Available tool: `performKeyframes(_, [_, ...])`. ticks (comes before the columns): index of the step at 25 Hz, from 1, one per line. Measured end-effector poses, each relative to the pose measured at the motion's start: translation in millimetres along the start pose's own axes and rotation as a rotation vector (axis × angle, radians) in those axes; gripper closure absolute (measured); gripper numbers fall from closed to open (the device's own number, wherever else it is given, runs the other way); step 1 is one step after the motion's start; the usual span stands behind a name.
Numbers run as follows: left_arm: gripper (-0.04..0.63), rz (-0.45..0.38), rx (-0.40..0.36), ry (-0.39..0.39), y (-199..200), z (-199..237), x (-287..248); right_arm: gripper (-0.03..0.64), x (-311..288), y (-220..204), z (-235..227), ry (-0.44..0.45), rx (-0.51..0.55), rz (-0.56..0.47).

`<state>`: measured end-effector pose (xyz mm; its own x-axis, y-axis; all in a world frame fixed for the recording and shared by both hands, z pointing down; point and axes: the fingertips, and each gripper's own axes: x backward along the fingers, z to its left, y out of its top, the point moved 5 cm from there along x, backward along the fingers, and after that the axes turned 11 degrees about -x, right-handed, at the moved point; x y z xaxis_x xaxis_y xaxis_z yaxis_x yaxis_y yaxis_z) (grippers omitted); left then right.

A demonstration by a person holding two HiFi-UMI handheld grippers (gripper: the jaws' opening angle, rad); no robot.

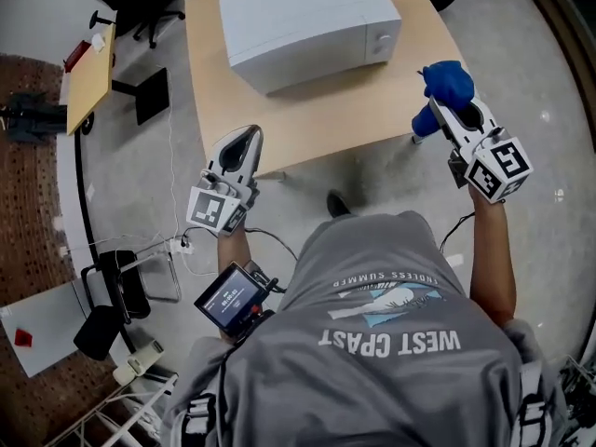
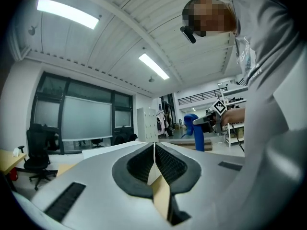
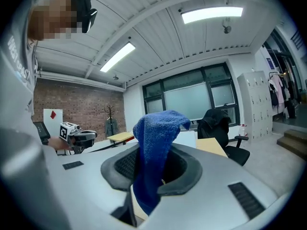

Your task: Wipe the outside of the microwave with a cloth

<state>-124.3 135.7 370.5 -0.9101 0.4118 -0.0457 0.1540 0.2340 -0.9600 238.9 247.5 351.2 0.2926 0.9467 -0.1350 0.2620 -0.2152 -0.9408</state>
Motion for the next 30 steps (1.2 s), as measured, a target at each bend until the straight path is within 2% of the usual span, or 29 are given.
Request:
performKeyframes(4, [0.566,0.002,0.002,-0.014,-22,46,2,0.522,-58,-8,9,-0.006,-0.012,0.030])
performKeyframes(9, [0.566,0.020,0.041,0.035,-42,76,17,0.522,-138,-38,17,0.057,-0.071,0.124])
performKeyframes(13, [0.566,0.072,0.034,0.102,-51,90,36,0.522,-228,-93,45,0.188,-0.169,0.249])
performKeyframes(17, [0.566,0.127,0.043,0.193,-51,98,62,0.522,-320,-159,83,0.316,-0.160,0.421])
performKeyframes(21, [0.566,0.192,0.070,0.278,-59,104,87,0.522,-393,-215,112,0.383,-0.206,0.549])
performKeyframes(25, [0.566,0.211,0.094,0.310,-66,109,93,0.522,-432,-246,118,0.368,-0.285,0.611])
performKeyframes(30, [0.566,0.227,0.093,0.282,-76,115,84,0.522,-428,-245,70,0.283,-0.464,0.566])
